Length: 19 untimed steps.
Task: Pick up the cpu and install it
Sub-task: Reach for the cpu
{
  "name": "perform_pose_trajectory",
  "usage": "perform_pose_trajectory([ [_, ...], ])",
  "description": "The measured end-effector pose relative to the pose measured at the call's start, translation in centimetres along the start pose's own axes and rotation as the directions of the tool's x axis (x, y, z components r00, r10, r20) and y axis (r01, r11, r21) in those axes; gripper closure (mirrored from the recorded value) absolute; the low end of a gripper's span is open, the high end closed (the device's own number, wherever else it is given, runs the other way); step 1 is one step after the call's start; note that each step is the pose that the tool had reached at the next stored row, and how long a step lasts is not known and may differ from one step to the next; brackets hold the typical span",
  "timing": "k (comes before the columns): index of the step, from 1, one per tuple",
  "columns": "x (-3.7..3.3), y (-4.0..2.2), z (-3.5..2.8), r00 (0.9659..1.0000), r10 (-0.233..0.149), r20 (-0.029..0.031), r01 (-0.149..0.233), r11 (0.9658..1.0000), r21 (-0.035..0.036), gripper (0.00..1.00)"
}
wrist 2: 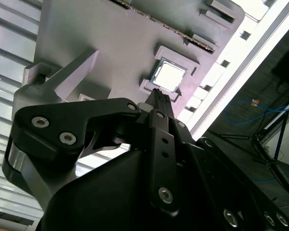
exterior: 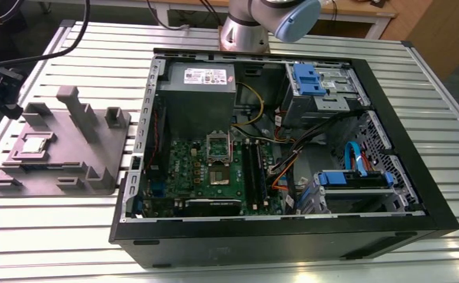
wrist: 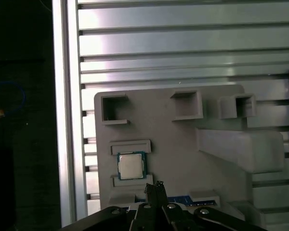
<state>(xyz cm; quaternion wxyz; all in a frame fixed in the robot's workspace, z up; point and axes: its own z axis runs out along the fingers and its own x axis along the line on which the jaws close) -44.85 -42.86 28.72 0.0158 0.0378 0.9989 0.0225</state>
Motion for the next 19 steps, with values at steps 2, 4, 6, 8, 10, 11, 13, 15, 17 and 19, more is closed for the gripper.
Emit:
perform_pose_trajectory([
  [2,0.01,-0.01,0.25,1.0,0.0,0.0,0.0,1.0,0.0,0.9],
  [4,0.02,-0.04,0.53,1.0,0.0,0.0,0.0,1.0,0.0,0.9],
  [6,0.03,-0.06,0.79,1.0,0.0,-0.0002,0.0,1.0,0.0001,0.9],
  [8,0.04,-0.09,1.09,1.0,0.0,-0.0005,0.0,1.0,0.0001,0.9],
  [10,0.06,-0.11,1.43,1.0,0.0,-0.0009,0.0,1.0,0.0001,0.9],
  [11,0.1,-0.12,1.57,1.0,0.0,-0.001,0.0,1.0,0.0001,0.9],
  [13,0.29,-0.15,1.77,1.0,0.0,-0.0012,0.0,1.0,0.0002,0.9],
  [15,0.49,-0.17,1.96,1.0,0.0,-0.001,0.0,1.0,0.0001,0.9],
  [17,0.68,-0.19,2.17,1.0,0.0,-0.001,0.0,1.0,0.0001,0.9],
  [19,0.82,-0.22,2.42,1.0,0.0,-0.0008,0.0,1.0,-0.0001,0.9],
])
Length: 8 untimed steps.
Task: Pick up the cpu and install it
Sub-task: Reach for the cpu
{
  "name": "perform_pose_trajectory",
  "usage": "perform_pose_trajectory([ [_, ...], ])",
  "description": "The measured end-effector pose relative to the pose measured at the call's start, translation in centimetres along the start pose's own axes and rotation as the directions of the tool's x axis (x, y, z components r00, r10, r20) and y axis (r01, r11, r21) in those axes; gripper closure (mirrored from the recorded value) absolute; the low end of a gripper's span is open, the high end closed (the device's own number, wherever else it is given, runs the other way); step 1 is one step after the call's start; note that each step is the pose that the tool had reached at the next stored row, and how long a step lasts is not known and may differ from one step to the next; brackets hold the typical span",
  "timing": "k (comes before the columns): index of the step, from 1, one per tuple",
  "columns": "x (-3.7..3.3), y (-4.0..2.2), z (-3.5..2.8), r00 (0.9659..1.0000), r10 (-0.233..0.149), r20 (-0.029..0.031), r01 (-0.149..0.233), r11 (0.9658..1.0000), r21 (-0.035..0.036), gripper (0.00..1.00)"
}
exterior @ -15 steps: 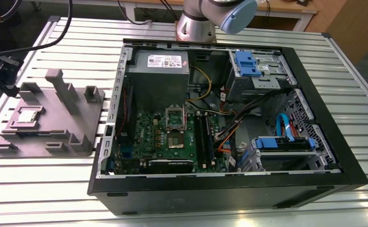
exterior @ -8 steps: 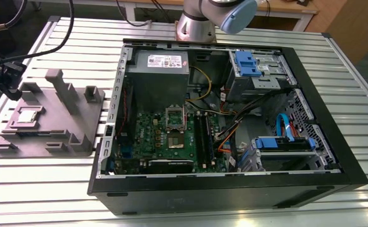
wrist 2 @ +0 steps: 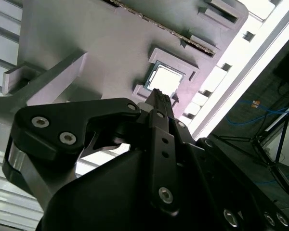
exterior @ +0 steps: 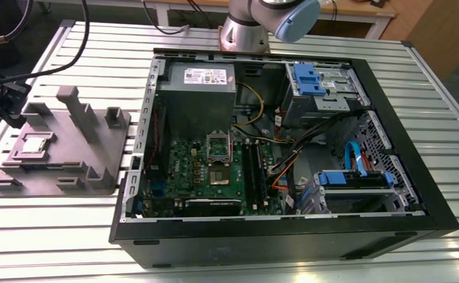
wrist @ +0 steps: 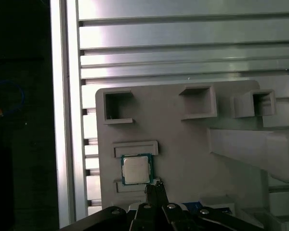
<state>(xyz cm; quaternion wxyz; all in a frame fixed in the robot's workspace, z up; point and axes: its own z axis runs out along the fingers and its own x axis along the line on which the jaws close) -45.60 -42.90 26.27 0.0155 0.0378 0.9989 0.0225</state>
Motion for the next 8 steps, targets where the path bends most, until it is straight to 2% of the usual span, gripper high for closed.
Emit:
perform_pose_trajectory([
  [4,0.12,-0.2,0.56,1.0,0.0,-0.0005,0.0,1.0,0.0002,0.9],
  [5,0.2,-0.56,1.53,1.0,0.0,-0.0009,0.0,1.0,0.0002,0.9],
  [8,0.21,-0.65,2.03,1.0,0.0,-0.002,0.0,1.0,0.0003,0.9],
])
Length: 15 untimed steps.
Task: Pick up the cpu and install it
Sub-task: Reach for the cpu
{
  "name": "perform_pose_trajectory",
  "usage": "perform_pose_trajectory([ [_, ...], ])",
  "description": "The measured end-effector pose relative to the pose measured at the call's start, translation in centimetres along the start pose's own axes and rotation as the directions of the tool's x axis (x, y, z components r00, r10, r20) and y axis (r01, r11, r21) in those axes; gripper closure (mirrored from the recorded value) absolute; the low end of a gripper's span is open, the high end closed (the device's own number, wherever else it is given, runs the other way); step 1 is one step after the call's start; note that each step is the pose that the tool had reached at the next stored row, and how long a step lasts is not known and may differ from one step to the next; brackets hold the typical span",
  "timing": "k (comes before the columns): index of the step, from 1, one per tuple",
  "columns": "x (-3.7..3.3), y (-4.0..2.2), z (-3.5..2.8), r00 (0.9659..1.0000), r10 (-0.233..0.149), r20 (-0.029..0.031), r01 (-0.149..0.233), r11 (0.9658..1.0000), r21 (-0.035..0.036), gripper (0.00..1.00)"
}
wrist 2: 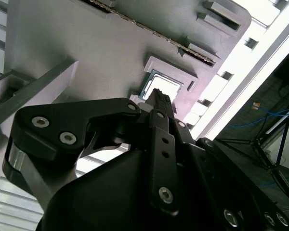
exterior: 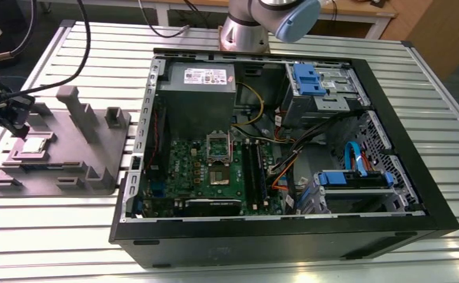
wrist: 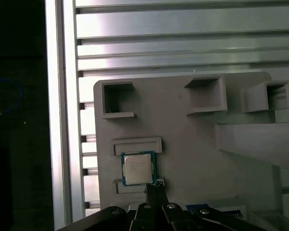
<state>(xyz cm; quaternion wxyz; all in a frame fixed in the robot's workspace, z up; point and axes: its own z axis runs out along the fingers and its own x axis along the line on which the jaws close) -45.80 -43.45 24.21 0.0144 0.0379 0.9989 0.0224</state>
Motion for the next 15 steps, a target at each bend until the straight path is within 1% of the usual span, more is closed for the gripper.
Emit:
perform_pose_trajectory([
  [6,0.02,-0.09,1.04,1.0,0.0,-0.0038,0.0,1.0,0.0003,0.9],
  [11,0.05,-0.11,1.27,1.0,0.0,-0.004,0.0,1.0,0.0003,0.9],
  [15,0.29,-0.12,1.51,1.0,0.0,-0.0041,0.0,1.0,0.0004,0.9],
])
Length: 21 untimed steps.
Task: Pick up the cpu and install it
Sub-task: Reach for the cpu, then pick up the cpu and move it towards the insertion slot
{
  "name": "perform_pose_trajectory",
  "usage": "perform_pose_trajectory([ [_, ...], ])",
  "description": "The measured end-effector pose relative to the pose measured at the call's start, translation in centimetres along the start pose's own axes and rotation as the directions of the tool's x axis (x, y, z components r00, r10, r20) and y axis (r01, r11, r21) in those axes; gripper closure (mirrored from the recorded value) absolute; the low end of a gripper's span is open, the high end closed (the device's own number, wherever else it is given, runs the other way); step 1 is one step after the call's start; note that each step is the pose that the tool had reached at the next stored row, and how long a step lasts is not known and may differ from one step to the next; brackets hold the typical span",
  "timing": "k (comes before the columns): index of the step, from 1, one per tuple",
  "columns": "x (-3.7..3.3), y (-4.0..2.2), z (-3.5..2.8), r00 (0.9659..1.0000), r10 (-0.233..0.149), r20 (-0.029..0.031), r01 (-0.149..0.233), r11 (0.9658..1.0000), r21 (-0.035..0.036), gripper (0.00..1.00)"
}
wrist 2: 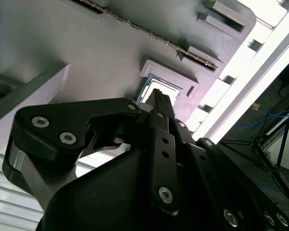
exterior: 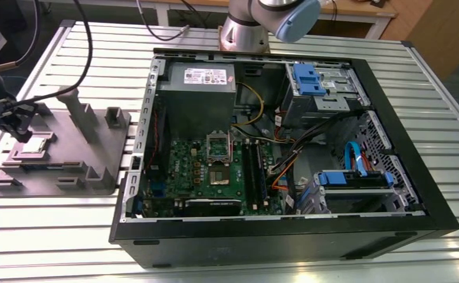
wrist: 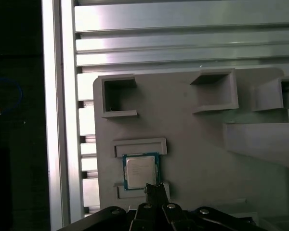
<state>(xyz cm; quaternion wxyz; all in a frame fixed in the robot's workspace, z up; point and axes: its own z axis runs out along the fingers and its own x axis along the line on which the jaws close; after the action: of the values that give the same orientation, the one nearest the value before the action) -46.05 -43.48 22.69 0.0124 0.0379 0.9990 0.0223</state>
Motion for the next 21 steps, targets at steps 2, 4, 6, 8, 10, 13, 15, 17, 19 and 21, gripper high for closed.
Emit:
perform_pose_trajectory([
  [2,0.1,-0.01,0.15,1.0,0.0,0.0002,0.0,1.0,-0.0001,0.9],
  [4,0.19,-0.02,0.26,1.0,0.0,0.0001,0.0,1.0,0.0,0.9],
  [6,0.2,-0.03,0.29,1.0,0.0,-0.0001,0.0,1.0,0.0,0.9],
  [8,0.2,-0.03,0.4,1.0,0.0,0.0,0.0,1.0,0.0,0.9],
  [10,0.2,-0.03,0.4,1.0,0.0,0.0,0.0,1.0,0.0,0.9],
  [13,0.2,-0.03,0.41,1.0,0.0,0.0001,0.0,1.0,-0.0001,0.9],
  [15,0.2,0.02,0.44,1.0,0.0,0.0003,0.0,1.0,-0.0003,0.9],
  [17,0.21,0.12,0.5,1.0,0.0,0.0,0.0,1.0,-0.0006,0.9],
  [19,0.22,0.18,0.64,1.0,0.0,0.0001,0.0,1.0,-0.001,0.9],
  [21,0.23,0.21,0.89,1.0,0.0,0.0,0.0,1.0,-0.0011,0.9],
])
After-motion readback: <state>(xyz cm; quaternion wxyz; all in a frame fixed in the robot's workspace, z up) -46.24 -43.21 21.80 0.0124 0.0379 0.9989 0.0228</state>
